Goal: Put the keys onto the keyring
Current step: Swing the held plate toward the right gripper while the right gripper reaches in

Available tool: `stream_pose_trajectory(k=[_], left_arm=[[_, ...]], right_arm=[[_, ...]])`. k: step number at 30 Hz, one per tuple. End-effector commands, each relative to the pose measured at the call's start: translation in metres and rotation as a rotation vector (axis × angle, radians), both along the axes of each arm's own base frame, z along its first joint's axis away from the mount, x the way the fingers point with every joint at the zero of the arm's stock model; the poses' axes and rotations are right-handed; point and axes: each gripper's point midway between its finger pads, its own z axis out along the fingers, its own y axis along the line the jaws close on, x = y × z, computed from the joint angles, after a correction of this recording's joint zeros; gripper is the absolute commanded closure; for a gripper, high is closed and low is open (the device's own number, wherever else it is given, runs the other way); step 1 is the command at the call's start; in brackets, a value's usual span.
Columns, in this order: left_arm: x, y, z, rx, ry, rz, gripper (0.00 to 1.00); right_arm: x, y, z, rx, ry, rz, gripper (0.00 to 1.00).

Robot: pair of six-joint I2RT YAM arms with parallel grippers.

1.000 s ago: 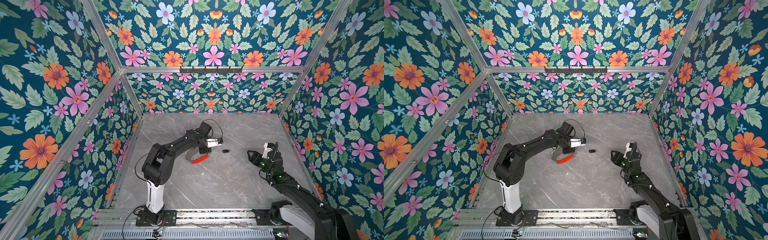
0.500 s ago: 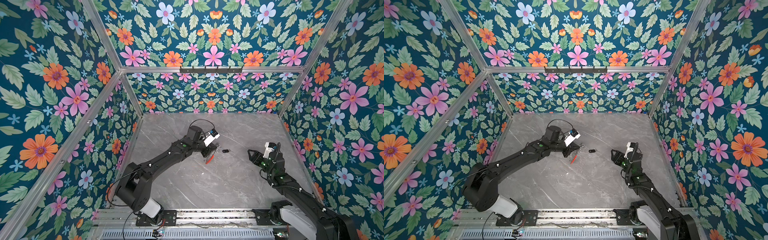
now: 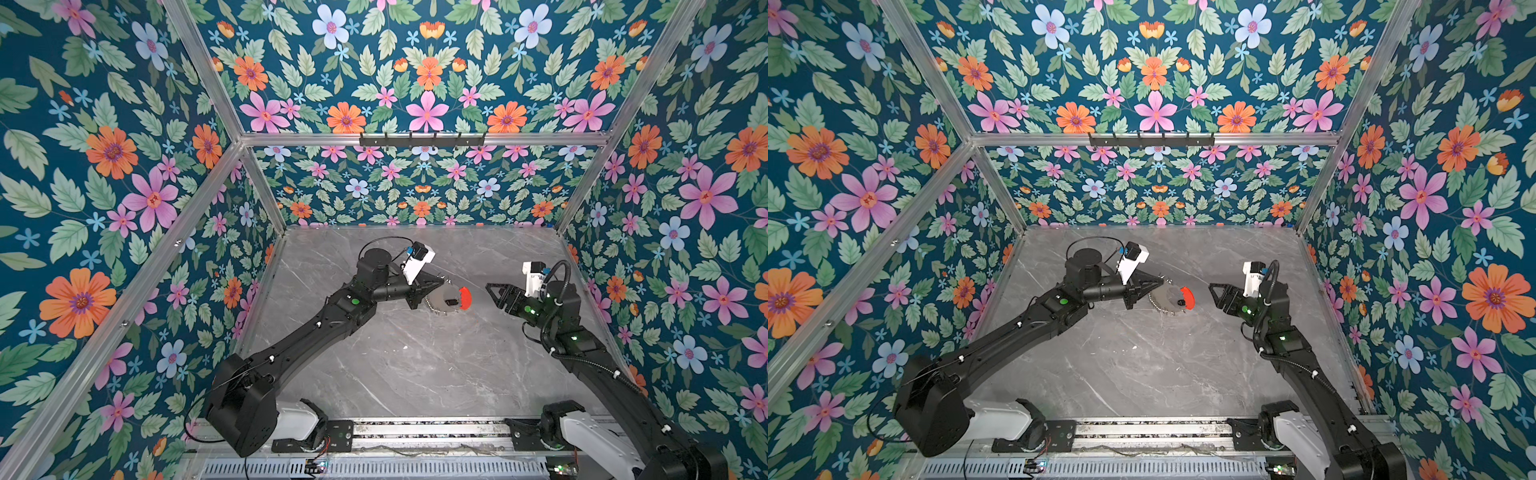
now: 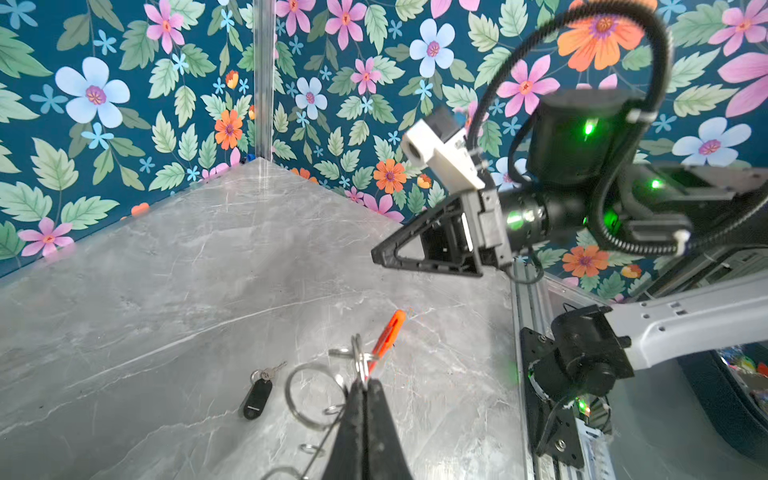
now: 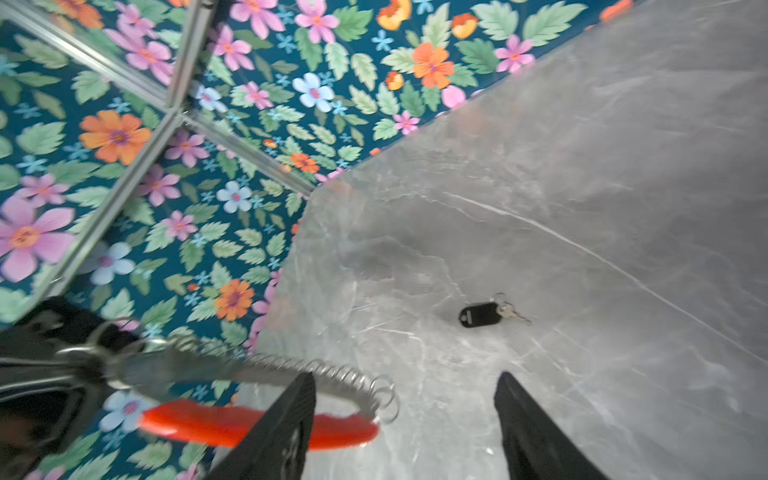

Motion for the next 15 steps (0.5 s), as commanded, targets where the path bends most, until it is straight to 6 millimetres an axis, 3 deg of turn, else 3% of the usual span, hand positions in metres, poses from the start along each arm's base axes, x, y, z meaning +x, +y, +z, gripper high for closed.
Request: stream_pose_trajectory(k=[1,5,9,15], left_arm=[[-0.008,0.0,-0.002,-0.014,0.023,-0.036,1.0],[-0.007,-0.004,0.01,-0.139,0.049,-0.024,1.0],[0.0,-0.011,0.017,-0.199,0.078,0.026,1.0],[-0.017,-0.029,0.029,-0.278,0.091,-0.014,1.0]], right_arm=[[-0.026,0.024,0.008,0.068,0.087,0.178,0.36],[-0.034,0.039,0.042,0.173,0.025,0.271,0.49],[-0.041,0.049,0.057,0.21,0.013,0.318,0.72],[-0.042,0.071,0.055,0.226,0.011,0.371,0.73]])
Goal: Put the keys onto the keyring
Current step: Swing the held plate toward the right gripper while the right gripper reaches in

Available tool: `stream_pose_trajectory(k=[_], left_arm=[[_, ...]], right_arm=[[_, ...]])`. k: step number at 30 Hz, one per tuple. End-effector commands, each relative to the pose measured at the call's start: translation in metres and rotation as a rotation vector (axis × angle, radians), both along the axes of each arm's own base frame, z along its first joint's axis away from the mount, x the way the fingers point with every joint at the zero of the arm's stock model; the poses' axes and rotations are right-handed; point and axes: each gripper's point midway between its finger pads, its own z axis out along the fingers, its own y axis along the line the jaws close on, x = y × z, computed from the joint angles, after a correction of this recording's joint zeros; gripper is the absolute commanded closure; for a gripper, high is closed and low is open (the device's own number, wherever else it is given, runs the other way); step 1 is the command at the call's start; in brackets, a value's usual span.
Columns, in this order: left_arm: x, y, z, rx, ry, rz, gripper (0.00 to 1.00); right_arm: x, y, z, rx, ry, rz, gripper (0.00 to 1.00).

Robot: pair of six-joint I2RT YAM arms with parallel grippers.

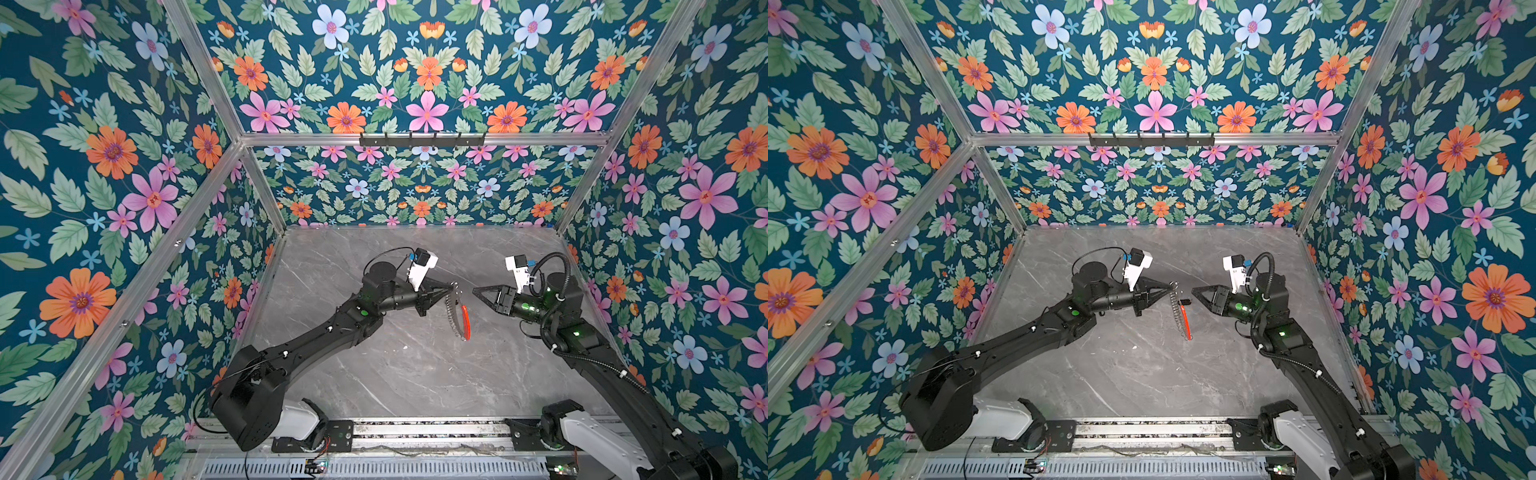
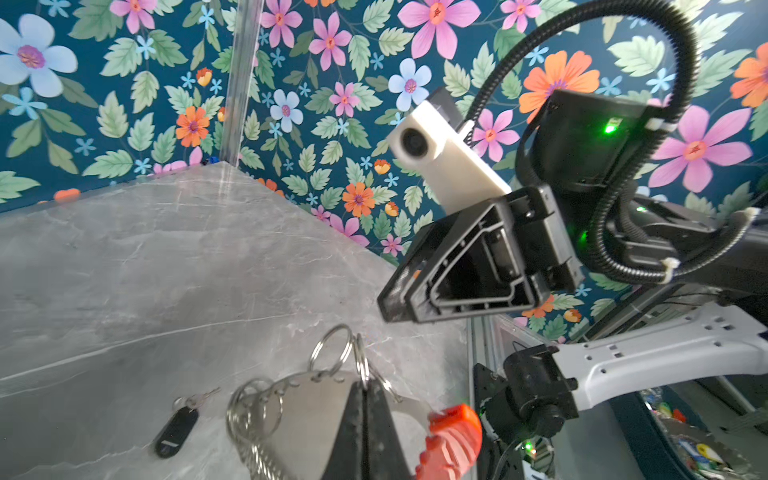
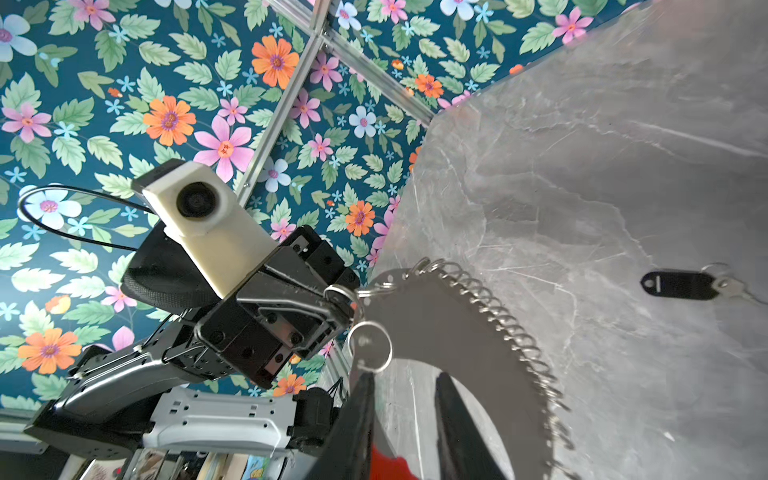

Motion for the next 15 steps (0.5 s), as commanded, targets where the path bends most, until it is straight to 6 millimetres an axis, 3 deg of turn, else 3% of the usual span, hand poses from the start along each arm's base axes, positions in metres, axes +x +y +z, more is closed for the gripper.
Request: stream_pose_trajectory(k=[1,6,15], left_arm=[[-0.003,-0.006,0.032,-0.114,-0.026,0.007,1.0],[-0.019,-0.011,0.045,-0.153,-0.035,-0.007,1.0],[-0.027,0.006,0.048,-0.203,-0.054,0.055,1.0]], right_arm=[[0.0,0.015,0.014,0.043,-0.017,0.049,0.74],[-0.002,0.026,0.025,0.039,-0.008,0.064,0.74],[-0.003,0.0,0.017,-0.059,0.045,-0.107,0.74]])
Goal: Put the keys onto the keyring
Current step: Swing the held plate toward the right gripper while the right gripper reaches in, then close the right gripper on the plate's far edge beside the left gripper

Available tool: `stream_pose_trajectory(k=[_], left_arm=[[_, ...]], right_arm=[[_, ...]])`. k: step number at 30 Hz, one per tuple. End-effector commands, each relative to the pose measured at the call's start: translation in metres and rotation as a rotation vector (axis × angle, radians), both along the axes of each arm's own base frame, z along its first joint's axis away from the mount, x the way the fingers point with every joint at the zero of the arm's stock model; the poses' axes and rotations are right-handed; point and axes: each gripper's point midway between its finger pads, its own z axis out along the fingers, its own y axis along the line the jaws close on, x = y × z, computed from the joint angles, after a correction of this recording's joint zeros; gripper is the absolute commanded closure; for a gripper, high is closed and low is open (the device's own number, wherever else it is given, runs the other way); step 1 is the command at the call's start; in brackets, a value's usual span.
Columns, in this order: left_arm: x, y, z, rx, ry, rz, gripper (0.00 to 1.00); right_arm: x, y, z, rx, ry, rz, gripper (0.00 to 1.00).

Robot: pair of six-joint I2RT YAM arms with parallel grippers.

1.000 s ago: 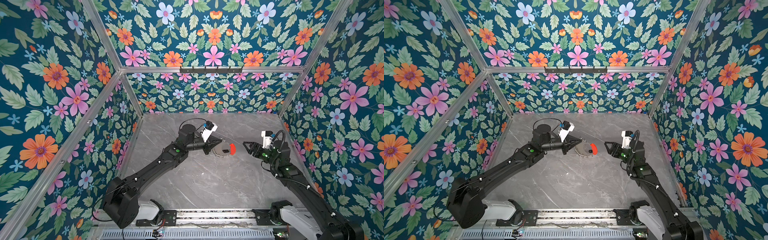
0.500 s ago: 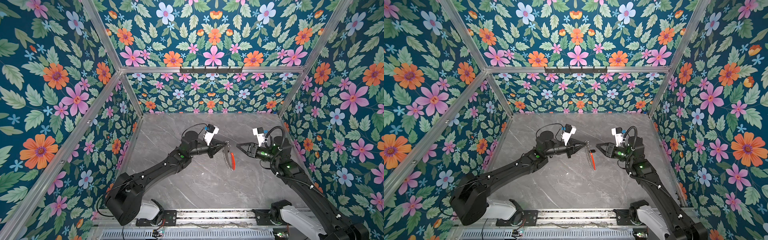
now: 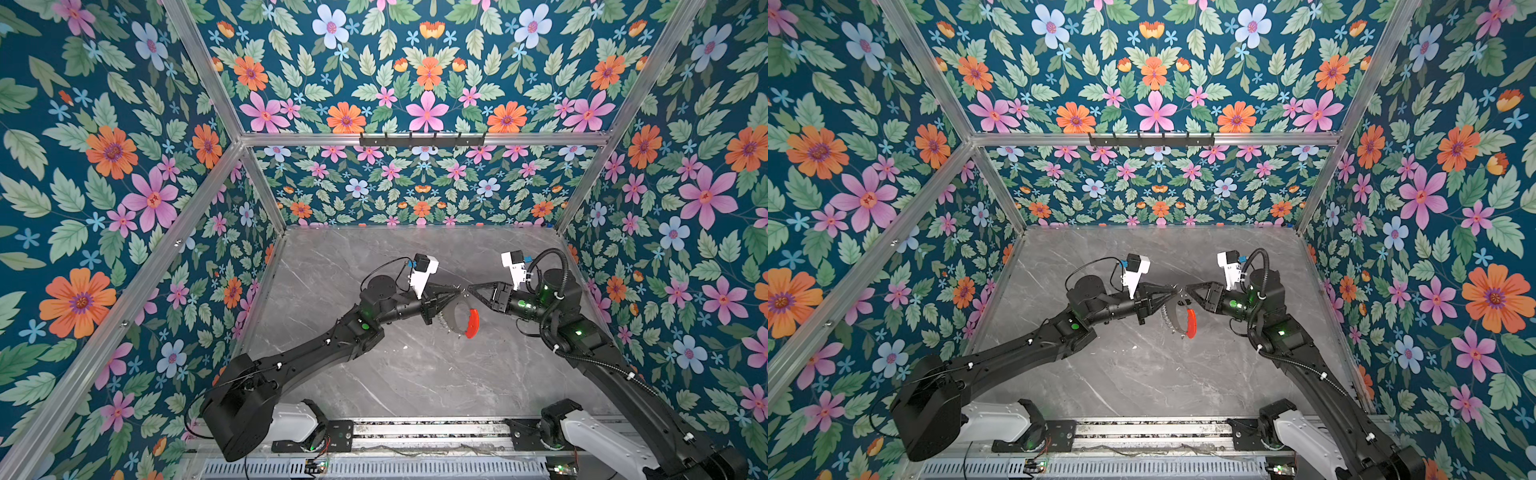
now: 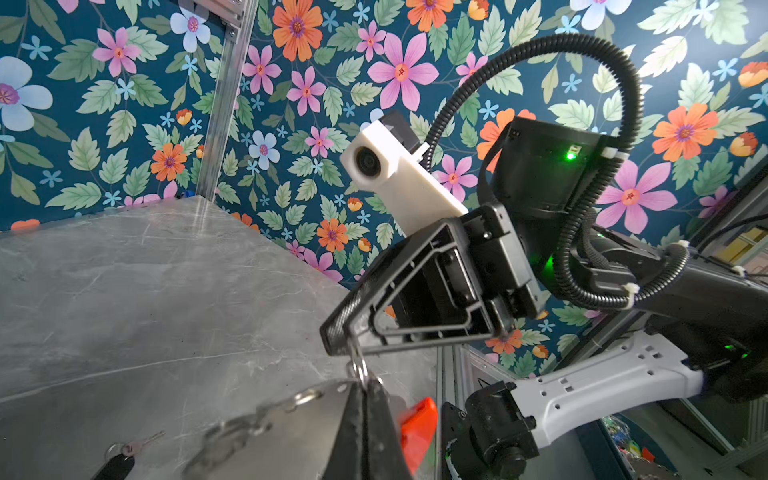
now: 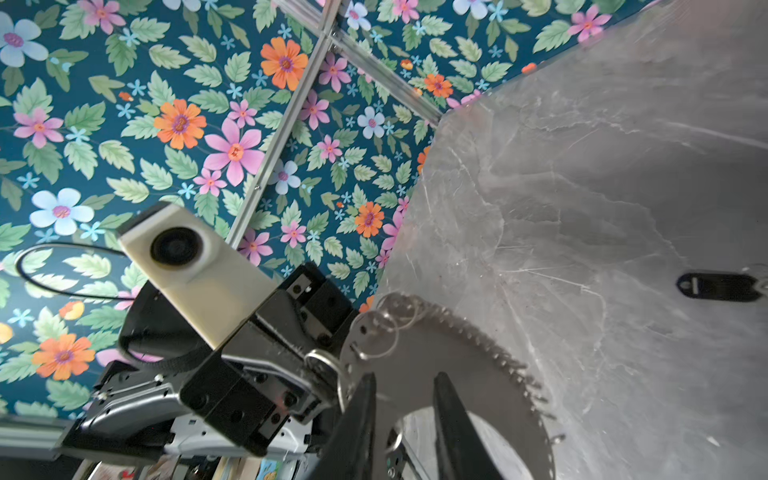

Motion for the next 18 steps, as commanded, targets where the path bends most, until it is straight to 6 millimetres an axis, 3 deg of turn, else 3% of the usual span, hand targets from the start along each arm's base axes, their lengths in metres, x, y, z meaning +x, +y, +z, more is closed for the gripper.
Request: stream_pose_trajectory(k=[1,12,18], left_arm=[[-0.001,0.008,0.024,-0.076,-0.06,0.035,1.0],[-0.005,0.011,0.036,0.006,-0.128,0.027,1.0],[0.022,-0.002,0.028,0.08,-0.122,0.057,1.0]], right_arm=[[0.005,-0.011,-0.006,-0.051,0.041,-0.077,0.74],[0.024,0.011,0.051,-0.058,-0.103,0.037,0.7],[0.032,0.02,0.069,-0.085,-0.186,0.095,0.7]])
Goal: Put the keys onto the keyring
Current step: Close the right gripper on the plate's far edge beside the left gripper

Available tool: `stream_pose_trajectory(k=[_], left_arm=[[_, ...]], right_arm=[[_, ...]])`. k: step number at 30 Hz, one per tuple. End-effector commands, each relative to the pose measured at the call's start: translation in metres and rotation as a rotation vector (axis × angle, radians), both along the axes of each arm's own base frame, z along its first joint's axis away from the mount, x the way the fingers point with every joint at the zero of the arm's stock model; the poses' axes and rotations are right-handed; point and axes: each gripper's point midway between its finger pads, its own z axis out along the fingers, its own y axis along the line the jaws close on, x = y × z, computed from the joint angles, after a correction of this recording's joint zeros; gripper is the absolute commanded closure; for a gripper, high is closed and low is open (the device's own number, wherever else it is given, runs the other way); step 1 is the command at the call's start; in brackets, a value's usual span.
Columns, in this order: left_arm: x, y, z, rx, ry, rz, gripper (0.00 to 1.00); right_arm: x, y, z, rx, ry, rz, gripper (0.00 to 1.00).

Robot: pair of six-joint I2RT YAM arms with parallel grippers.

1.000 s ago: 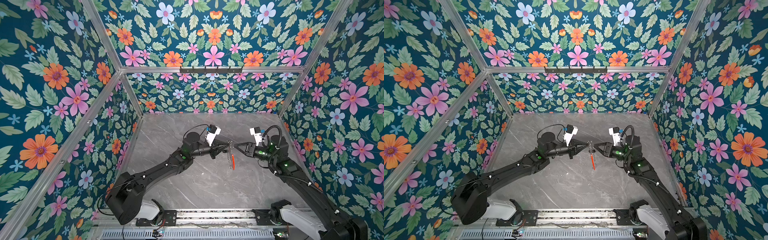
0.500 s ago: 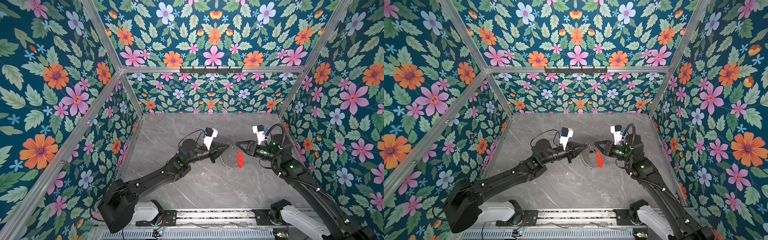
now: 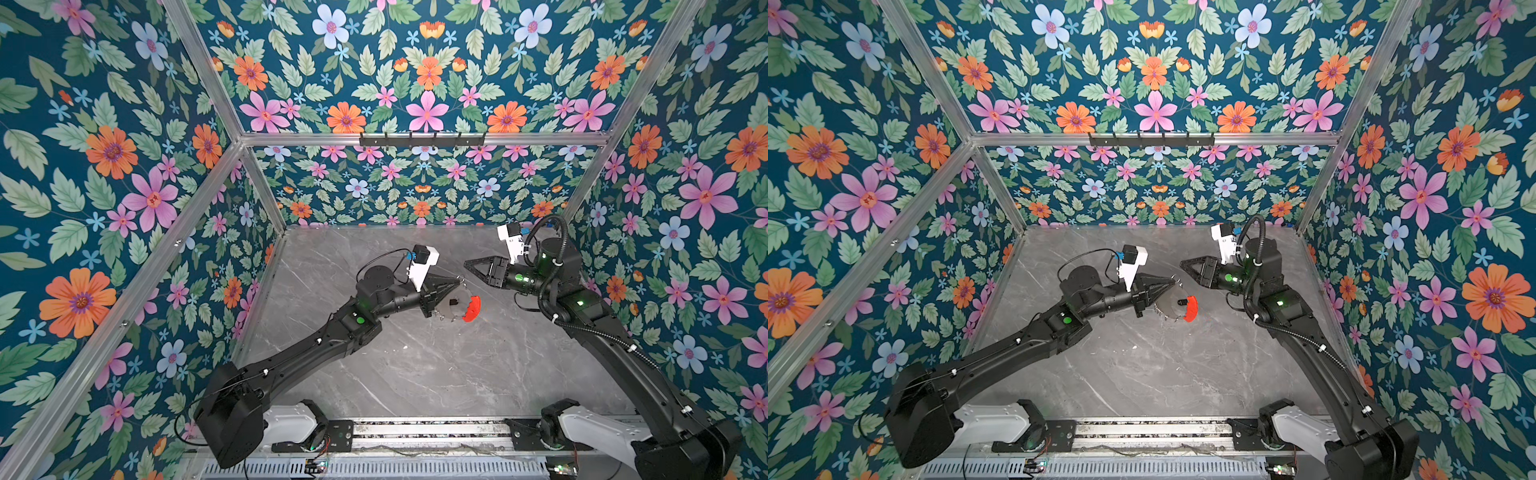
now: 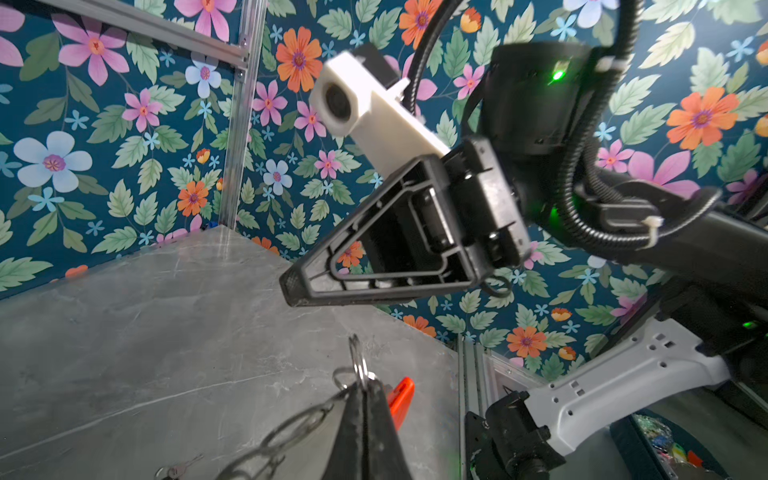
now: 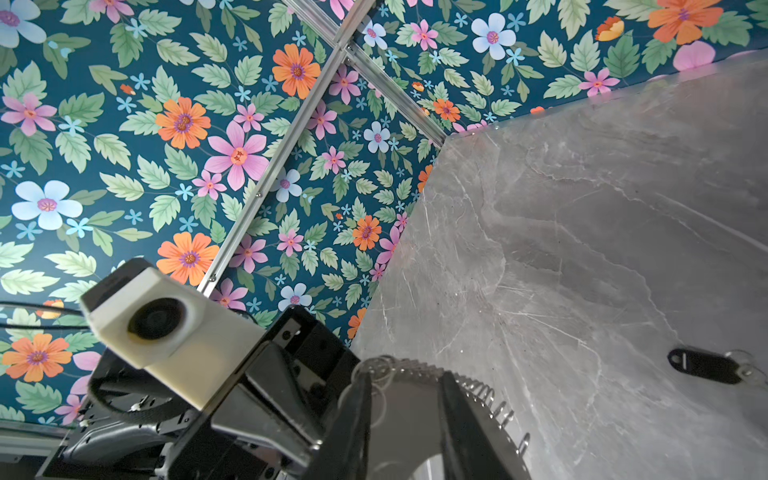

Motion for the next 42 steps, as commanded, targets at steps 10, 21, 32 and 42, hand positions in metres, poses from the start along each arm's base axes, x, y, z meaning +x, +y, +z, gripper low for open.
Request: stream_pose_trajectory(k=[10,21,32,42], left_arm=[[0.072,0.016,0.005,-0.088,0.04,-0.07,1.0],[0.083,0.013,0.001,-0.043,0.063,-0.098,1.0],[0.079,0.013,0.003,-0.109,0.094,-0.122,1.0],[0.073,0.006,0.028,-0.167,0.112,-0.216,1.0]], right_arm=[[0.022,-0.01,0.012,-0.077,-0.041,0.008,0.62],[0.026,-0.011,0.014,-0.123,0.052,0.043,0.55],[0.034,0.005,0.012,-0.008,0.054,0.152,0.67],[0.042,0.015,0.009,0.057,-0.001,0.212,0.7]])
